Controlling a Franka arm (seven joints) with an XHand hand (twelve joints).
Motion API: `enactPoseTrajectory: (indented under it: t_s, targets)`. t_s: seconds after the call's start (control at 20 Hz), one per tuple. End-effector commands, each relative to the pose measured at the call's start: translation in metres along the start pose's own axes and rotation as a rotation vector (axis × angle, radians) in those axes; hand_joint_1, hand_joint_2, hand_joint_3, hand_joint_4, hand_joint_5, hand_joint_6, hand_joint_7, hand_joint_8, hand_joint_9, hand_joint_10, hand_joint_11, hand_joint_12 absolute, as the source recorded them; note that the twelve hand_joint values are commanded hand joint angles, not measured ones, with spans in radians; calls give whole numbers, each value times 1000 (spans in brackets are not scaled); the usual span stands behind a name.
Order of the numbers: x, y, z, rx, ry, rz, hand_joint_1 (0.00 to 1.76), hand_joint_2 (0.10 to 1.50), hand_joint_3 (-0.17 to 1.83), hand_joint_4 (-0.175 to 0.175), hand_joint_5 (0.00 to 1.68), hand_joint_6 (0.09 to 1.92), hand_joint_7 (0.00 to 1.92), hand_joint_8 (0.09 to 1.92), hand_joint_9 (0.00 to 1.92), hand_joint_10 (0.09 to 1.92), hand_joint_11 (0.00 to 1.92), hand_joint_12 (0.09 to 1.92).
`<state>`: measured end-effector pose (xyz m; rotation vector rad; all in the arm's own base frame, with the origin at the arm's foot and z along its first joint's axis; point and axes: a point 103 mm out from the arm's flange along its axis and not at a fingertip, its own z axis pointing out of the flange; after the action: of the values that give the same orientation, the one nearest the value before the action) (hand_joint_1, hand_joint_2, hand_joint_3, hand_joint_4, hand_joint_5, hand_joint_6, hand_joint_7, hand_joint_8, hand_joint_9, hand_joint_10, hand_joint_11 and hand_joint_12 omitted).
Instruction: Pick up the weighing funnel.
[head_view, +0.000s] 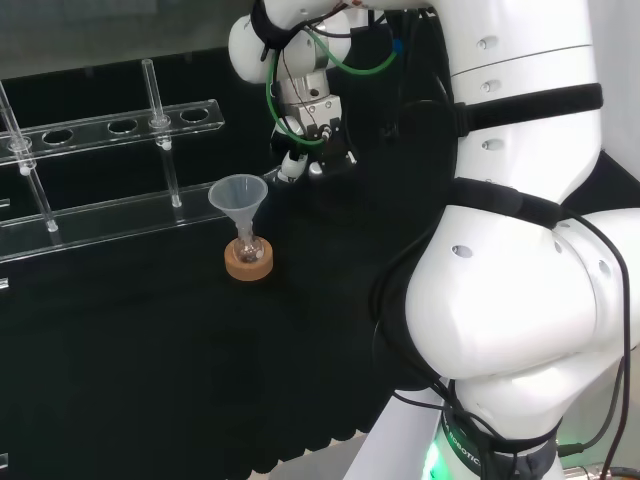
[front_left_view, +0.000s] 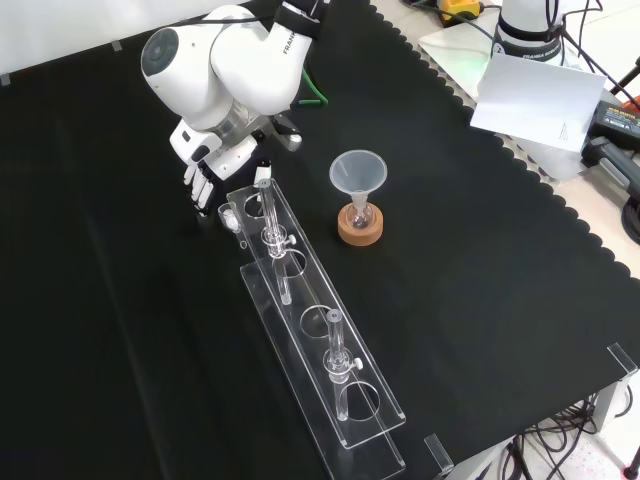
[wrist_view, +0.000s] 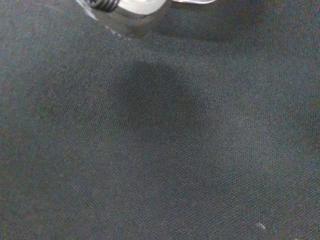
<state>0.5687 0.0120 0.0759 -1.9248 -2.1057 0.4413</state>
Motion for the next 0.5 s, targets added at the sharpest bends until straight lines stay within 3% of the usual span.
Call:
enactPoseTrajectory:
  t_s: [0.05, 0.5]
  targets:
    - [1, 2, 2, -6, 7, -5, 1008, 913, -175, 26, 685, 573, 473, 660, 712, 510, 461, 1269]
    - [0, 6, 7, 7, 6, -3, 1007, 924, -175, 37, 719, 623, 491, 662, 730, 509, 476, 1266]
